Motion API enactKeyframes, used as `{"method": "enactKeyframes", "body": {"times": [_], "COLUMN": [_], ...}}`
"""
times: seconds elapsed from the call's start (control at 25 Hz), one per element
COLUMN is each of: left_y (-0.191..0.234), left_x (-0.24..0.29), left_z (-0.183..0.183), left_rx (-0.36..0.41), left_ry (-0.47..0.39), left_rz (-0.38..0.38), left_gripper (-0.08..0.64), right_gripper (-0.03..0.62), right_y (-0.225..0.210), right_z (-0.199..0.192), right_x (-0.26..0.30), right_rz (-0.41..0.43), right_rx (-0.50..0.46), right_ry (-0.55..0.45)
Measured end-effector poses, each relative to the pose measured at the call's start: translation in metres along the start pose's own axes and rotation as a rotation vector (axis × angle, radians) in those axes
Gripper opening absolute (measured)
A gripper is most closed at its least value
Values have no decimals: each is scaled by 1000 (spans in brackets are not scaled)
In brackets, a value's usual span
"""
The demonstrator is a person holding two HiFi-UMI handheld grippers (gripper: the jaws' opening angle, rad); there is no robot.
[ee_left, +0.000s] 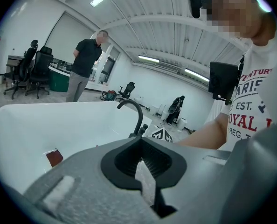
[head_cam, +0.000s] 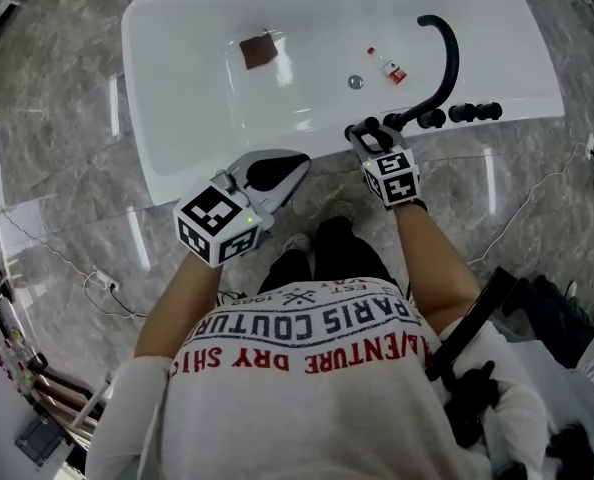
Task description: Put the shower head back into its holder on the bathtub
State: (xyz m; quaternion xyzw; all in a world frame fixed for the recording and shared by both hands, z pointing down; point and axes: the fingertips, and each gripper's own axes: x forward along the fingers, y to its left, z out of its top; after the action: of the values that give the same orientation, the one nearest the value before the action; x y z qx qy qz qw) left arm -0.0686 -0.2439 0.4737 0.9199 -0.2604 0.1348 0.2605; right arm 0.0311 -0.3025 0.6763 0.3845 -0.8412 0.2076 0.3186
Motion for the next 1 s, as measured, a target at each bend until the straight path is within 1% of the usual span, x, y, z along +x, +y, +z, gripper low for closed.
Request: {"method": "enactKeyframes", "body": {"times": [0.12, 0.2, 0.36, 0.44, 0.48, 0.6, 0.64, 0.8, 1.0], "left_y": [-2, -5, -13, -21, -27, -47, -53, -81, -115], "left_x": [0, 0, -5, -10, -14, -27, -31, -48, -78], "left_z": [-1, 0, 4, 7, 8, 11, 13, 20, 17], "left_rx": [-1, 6, 27, 43, 53, 84, 95, 148, 174], "left_ry": [1, 4, 2, -1, -3, -14, -19, -33, -46], "left_rz": [-10, -17, -43, -64, -76, -119, -134, -186, -213], "left_gripper": [2, 2, 2, 2, 2, 2, 2, 2, 2], "right_gripper": [129, 142, 146, 127, 106, 18, -3, -2, -2], "right_y": [1, 1, 1, 3, 7, 28, 39, 93, 158], "right_z": [-1, -1, 6, 14, 20, 45, 55, 96, 113], "right_x": [1, -2, -24, -44, -57, -104, -121, -184, -241], "right_rz": [0, -5, -36, -70, -88, -117, -112, -34, 56], "right_rx": [0, 0, 11, 23, 29, 36, 43, 109, 127], "right_ry": [22, 29, 3, -30, -52, -141, -177, -320, -380]}}
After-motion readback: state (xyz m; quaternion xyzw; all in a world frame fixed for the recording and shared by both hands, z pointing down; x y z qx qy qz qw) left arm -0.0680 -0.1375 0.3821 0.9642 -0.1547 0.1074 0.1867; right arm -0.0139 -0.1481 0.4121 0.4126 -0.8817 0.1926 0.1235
